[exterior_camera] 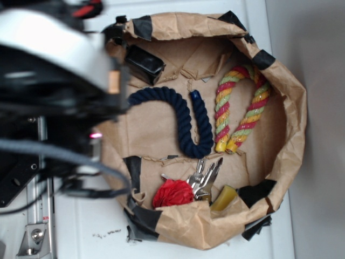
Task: Grab the blue rope.
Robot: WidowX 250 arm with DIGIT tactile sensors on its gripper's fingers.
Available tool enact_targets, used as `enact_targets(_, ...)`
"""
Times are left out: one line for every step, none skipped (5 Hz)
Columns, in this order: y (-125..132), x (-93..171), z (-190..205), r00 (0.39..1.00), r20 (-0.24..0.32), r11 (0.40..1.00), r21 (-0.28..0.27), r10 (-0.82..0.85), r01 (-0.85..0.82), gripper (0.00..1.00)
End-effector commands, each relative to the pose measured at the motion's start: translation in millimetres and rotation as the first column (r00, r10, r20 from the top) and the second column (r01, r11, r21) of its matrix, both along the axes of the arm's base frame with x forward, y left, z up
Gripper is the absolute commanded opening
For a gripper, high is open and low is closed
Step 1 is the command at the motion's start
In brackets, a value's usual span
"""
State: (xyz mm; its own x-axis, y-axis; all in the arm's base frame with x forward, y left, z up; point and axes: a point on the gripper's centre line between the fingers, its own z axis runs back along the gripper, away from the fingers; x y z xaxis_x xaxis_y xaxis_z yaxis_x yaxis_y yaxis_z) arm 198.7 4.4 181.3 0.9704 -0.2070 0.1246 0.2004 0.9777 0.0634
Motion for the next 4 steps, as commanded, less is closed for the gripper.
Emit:
enact_targets(15.5,48.1,-93.3,0.968,-0.069,0.967,0.056,-0.243,0.247,1.00)
enact_targets(18.6,66.0,-114.5,0.940,-0.021,0.940,-0.009,-0.341,0.341,1.00)
enact_targets(0.6,76.2,-136.3,0.875,-0.068,0.877,-0.086,-0.479,0.473,1.00)
enact_targets(-21.9,79.4,-149.6,0.818,-0.120,0.826,-0.050,-0.563,0.562,1.00)
